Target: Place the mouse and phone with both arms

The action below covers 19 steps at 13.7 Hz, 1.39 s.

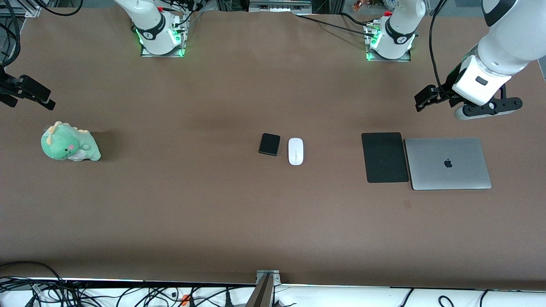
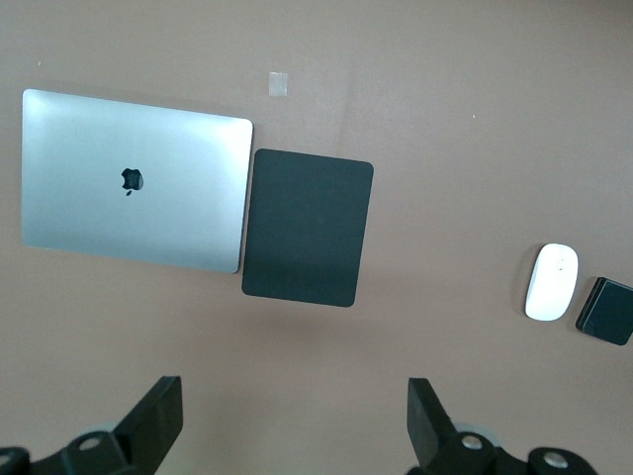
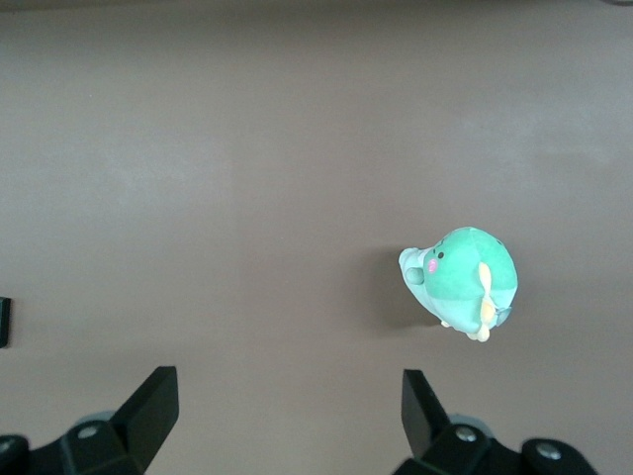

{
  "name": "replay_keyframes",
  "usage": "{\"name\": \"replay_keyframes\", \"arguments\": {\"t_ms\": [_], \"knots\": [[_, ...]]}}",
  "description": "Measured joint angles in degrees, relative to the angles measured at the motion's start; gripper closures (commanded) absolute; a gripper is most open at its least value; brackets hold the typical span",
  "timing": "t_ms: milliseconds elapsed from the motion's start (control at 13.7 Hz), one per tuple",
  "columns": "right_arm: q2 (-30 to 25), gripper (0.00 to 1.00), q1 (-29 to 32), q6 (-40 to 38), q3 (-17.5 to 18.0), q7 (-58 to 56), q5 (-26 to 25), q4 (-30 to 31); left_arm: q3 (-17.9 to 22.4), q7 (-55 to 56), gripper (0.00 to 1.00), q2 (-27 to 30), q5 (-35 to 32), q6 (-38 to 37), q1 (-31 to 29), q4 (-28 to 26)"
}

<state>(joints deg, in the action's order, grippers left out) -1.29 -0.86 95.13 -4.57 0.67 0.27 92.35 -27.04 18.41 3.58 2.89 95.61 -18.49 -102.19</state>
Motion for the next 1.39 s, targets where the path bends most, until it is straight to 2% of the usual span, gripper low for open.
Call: {"name": "replay_keyframes", "arguments": {"t_ms": [1096, 1388], "knots": [[0.1, 0.00, 0.0, 0.0, 0.1, 0.0, 0.0, 0.0, 0.0, 0.0, 0.00, 0.7, 0.0, -0.1, 0.0, 0.9], [0.3, 0.00, -0.1, 0.0, 1.6, 0.0, 0.1, 0.4, 0.0, 0.0, 0.00, 0.7, 0.0, -0.3, 0.0, 0.9]]}}
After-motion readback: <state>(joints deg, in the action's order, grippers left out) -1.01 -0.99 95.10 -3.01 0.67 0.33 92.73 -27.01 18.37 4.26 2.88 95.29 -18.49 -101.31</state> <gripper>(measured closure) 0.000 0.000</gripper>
